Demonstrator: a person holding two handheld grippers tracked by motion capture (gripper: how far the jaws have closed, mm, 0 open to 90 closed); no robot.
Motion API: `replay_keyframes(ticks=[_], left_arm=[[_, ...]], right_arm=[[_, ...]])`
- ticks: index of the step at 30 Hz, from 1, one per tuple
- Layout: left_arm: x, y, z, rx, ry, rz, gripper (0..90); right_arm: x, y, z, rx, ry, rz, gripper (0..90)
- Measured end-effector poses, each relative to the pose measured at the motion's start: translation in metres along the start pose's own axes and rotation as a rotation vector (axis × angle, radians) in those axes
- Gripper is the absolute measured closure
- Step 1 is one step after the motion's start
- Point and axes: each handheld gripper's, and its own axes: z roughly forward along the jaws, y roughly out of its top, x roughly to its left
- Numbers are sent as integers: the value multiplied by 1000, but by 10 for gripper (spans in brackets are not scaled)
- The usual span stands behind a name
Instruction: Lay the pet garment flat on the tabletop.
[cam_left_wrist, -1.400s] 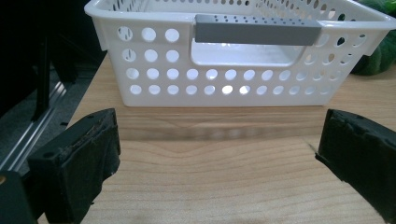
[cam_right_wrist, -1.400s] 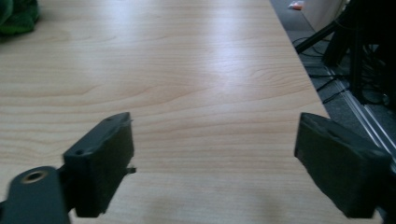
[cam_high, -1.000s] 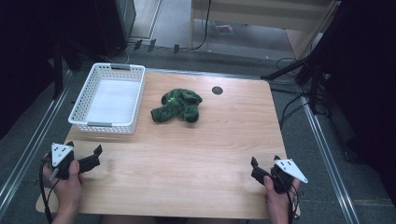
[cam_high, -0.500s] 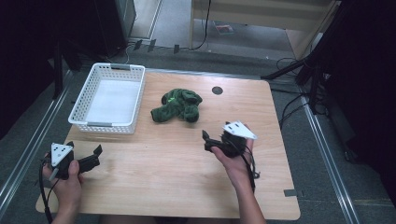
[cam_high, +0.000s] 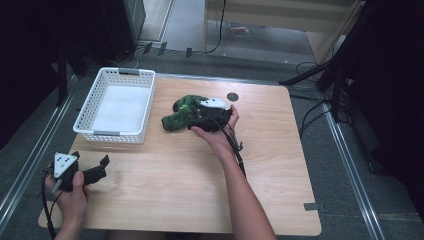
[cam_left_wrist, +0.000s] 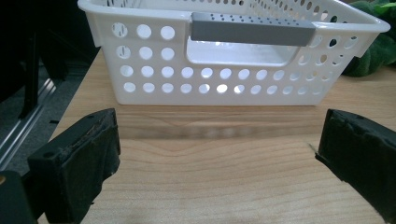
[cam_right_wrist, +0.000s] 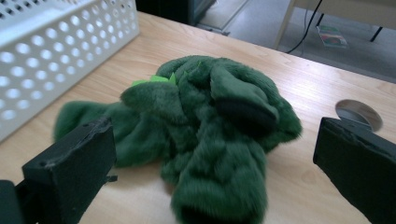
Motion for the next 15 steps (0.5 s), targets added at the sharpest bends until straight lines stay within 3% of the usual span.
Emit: replay_keyframes(ticks=[2, 4, 6, 9, 10, 14, 15], left_arm=[[0, 0, 0, -2, -2, -3, 0], [1, 0, 0, 0, -5, -6, 0], [1, 0, 1, 1, -8, -9, 0], [1, 0, 1, 1, -10, -4, 0], [1, 0, 1, 1, -10, -4, 0], [2, 0, 1, -2, -14, -11, 0], [2, 0, 1, -2, -16, -12, 0]], right_arm=[[2, 3, 7, 10, -1, 2, 0], [5, 11, 31, 35, -19, 9, 0], [5, 12, 36, 39, -21, 14, 0], [6, 15, 62, 88, -35, 73, 0], [6, 15, 62, 88, -35, 73, 0], [7, 4, 86, 176, -56, 55, 3], [5, -3, 92, 204, -60, 41, 64]])
